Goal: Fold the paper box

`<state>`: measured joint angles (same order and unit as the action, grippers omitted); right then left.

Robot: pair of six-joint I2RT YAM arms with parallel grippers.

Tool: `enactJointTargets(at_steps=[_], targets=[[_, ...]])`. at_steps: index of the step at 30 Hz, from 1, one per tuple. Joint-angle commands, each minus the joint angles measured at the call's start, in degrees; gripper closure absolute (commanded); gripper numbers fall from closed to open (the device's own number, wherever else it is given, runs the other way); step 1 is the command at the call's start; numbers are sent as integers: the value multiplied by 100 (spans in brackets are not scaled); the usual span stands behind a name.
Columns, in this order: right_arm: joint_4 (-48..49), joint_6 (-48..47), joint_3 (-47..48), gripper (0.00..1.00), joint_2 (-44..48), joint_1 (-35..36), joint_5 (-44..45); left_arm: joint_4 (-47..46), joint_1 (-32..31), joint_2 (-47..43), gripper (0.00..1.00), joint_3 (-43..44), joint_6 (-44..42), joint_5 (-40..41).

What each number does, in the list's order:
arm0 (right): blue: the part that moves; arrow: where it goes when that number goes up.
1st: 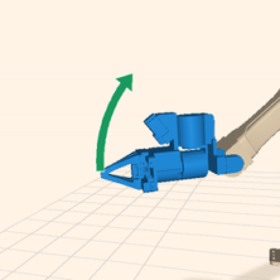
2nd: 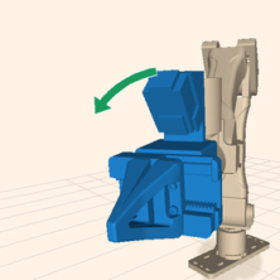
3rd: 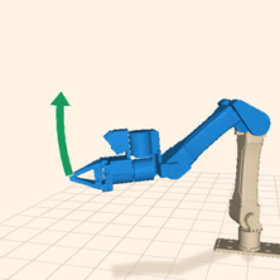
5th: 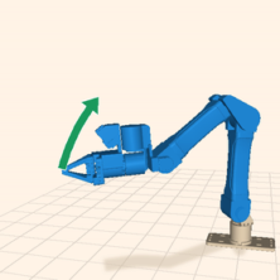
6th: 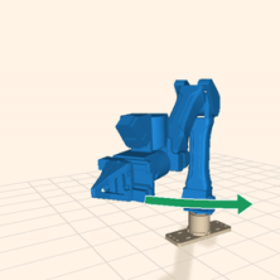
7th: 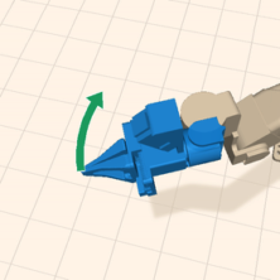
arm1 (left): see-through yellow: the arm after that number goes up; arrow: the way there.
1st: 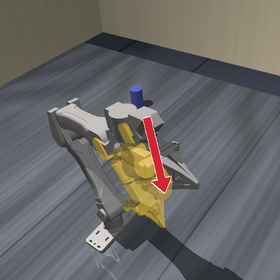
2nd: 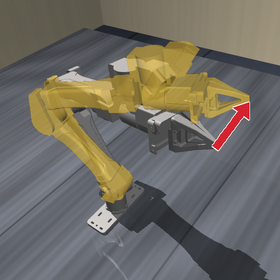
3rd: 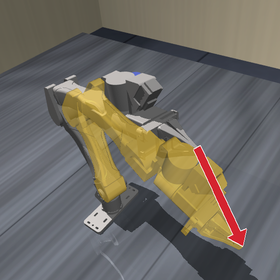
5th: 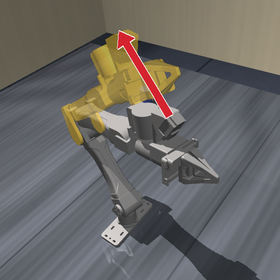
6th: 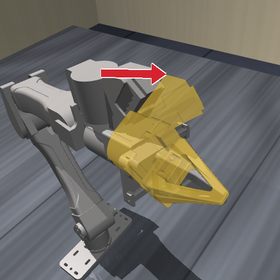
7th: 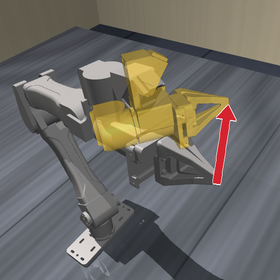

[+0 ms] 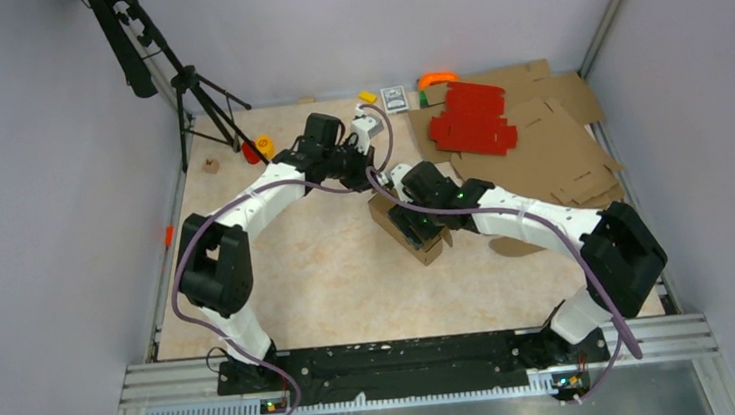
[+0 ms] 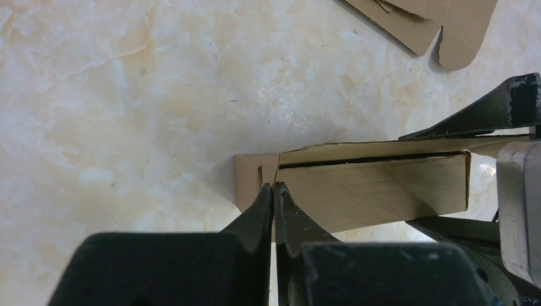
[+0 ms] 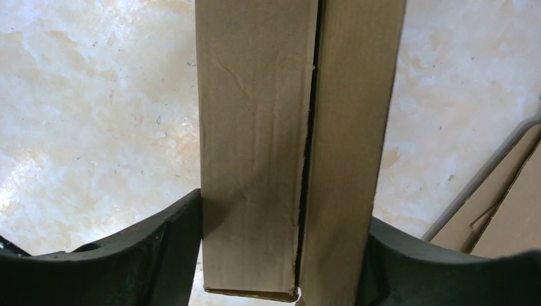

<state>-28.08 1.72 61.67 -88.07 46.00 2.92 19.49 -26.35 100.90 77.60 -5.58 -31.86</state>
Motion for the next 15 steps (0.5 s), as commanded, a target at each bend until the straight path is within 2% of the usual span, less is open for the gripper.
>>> enactJointTargets(at_steps=[1,5,15], targets=[[23,192,103,38,15,51,244,47,-50,-23,100,118,157,103],[-21,272,103,44,21,52,288,34,-46,-50,100,14,220,121],[-78,295,141,45,-40,50,287,-111,-62,-103,100,-275,376,191]])
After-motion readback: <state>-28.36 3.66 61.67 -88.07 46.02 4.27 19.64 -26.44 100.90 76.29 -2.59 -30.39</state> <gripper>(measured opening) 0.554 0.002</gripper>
